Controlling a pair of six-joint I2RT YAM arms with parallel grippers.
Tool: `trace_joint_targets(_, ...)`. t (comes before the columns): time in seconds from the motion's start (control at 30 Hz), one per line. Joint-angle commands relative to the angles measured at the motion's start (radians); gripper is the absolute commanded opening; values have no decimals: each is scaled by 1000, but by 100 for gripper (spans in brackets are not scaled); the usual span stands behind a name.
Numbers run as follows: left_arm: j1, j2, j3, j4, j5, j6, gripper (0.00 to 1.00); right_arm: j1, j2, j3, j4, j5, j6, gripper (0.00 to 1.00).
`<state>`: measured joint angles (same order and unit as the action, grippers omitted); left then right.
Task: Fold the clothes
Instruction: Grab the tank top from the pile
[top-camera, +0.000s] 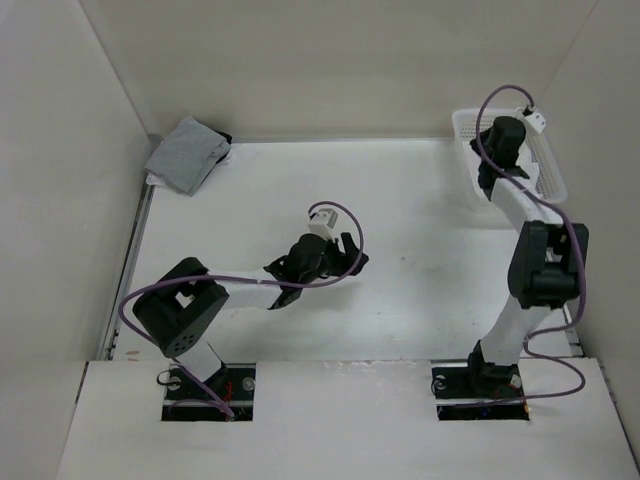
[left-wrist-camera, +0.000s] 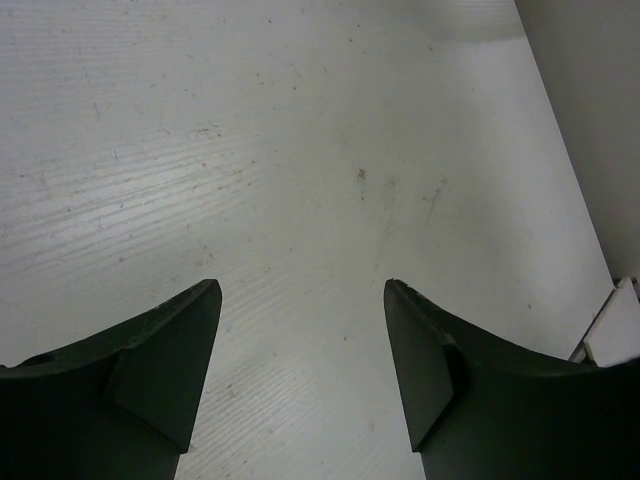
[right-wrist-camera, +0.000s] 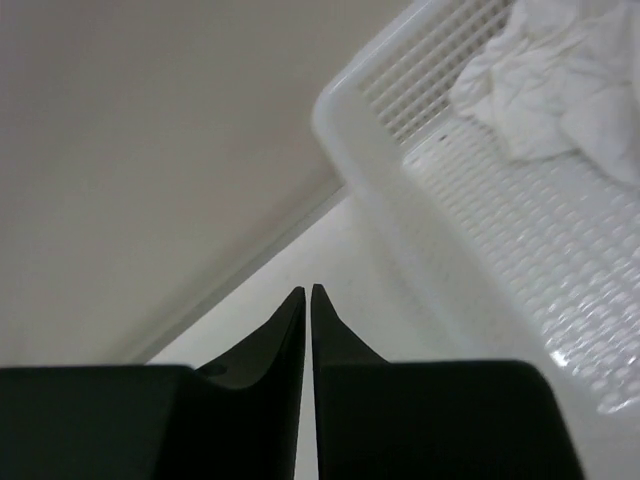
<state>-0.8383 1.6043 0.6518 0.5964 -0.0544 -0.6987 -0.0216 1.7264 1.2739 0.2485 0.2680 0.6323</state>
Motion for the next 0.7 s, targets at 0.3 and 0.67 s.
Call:
trace_joint_targets(0.3, 74, -32, -53, 146, 27, 5, 65, -269, 666, 793, -389, 40, -86, 53)
trace_joint_targets(0.67, 213, 31, -63, 207, 134, -113, 65, -285, 920, 1210, -656, 106, -69, 56)
